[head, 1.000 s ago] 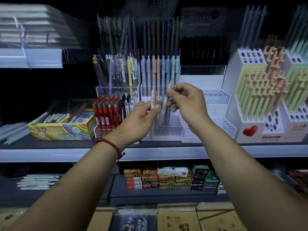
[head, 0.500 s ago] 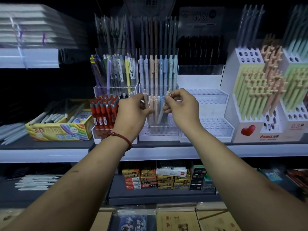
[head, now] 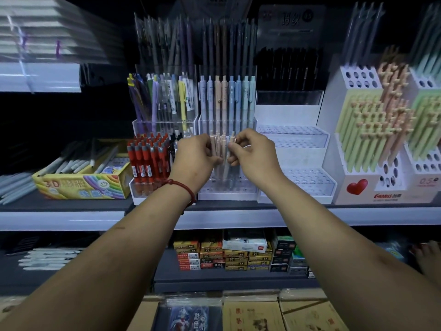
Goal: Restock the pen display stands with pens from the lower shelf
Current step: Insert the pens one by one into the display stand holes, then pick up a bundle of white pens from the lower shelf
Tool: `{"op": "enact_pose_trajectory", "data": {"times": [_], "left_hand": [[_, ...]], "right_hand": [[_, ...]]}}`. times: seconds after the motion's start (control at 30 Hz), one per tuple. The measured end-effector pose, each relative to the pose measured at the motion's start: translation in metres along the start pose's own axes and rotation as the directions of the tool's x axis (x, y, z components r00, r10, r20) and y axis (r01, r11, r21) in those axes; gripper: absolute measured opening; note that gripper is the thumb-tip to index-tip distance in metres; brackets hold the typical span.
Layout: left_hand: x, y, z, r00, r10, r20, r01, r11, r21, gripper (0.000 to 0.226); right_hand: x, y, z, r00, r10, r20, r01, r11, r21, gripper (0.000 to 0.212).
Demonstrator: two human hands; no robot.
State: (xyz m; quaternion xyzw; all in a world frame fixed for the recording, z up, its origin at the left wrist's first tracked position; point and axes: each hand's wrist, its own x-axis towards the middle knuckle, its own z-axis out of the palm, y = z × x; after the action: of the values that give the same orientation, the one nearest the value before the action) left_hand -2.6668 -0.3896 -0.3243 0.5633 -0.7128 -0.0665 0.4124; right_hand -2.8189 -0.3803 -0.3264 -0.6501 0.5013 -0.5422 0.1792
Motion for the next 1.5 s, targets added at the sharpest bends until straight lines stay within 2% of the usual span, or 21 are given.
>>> {"op": "enact_pose_trajectory", "data": {"times": [0.17,0.33,0.47,0.53,0.67,0.77,0.87,1.0,1.27,1.33,1.4,1.5], "left_hand": [[-0.002,-0.004,0.012,0.996,-0.008,0.092,0.002,0.998,0.064,0.042],[-0.001,-0.010,0.013,0.996,-0.052,0.076,0.058,0.995,-0.084,0.032],[-0.001,-0.020,0.013,0.997,-0.008,0.076,0.018,0.991,-0.136,0.024],[0.000,-0.019,0.013,0.995,0.005,0.102,0.006,0.995,-0.100,0.019],[0.010,-0.012,0.017,0.984,-0.026,0.179,0.019,0.999,0.040,0.027],[0.017,-0.007,0.016,0.961,-0.033,0.276,-0.011,0.988,0.156,0.014],[0.018,-0.003,0.018,0.959,-0.036,0.281,-0.035,0.969,0.245,0.008],[0.016,-0.008,0.022,0.962,-0.078,0.263,-0.021,0.935,0.353,0.031],[0.006,-0.001,0.008,0.944,-0.071,0.323,-0.042,0.943,0.330,0.042],[-0.003,0.005,-0.005,0.946,-0.045,0.321,-0.055,0.954,0.296,0.038],[-0.015,0.007,-0.019,0.947,-0.013,0.320,-0.071,0.965,0.251,0.016],[-0.041,0.000,-0.041,0.954,0.004,0.301,-0.077,0.970,0.231,0.040]], "right_hand": [[0.004,0.006,0.006,0.997,-0.032,0.065,0.040,0.991,-0.125,0.011],[0.006,0.009,0.007,0.996,-0.043,0.080,0.056,0.984,-0.168,0.009],[0.005,0.010,0.012,0.995,-0.056,0.078,0.070,0.979,-0.189,0.009],[0.005,0.011,0.013,0.996,-0.053,0.070,0.065,0.982,-0.176,0.010],[0.006,0.013,0.013,0.998,-0.038,0.053,0.046,0.985,-0.167,0.010],[0.007,0.015,0.013,0.998,-0.036,0.051,0.045,0.981,-0.187,0.011],[0.007,0.018,0.015,0.999,-0.031,0.036,0.037,0.980,-0.197,0.014],[0.006,0.022,0.017,1.000,-0.002,0.023,0.006,0.982,-0.188,0.019],[0.006,0.015,0.011,0.994,0.045,0.102,-0.016,0.963,-0.268,0.019],[0.000,0.010,0.008,0.990,0.060,0.130,-0.014,0.943,-0.332,0.011],[-0.011,0.004,0.003,0.989,0.063,0.134,-0.009,0.929,-0.371,0.007],[-0.033,-0.007,-0.001,0.992,0.014,0.126,0.042,0.903,-0.427,0.020]]}}
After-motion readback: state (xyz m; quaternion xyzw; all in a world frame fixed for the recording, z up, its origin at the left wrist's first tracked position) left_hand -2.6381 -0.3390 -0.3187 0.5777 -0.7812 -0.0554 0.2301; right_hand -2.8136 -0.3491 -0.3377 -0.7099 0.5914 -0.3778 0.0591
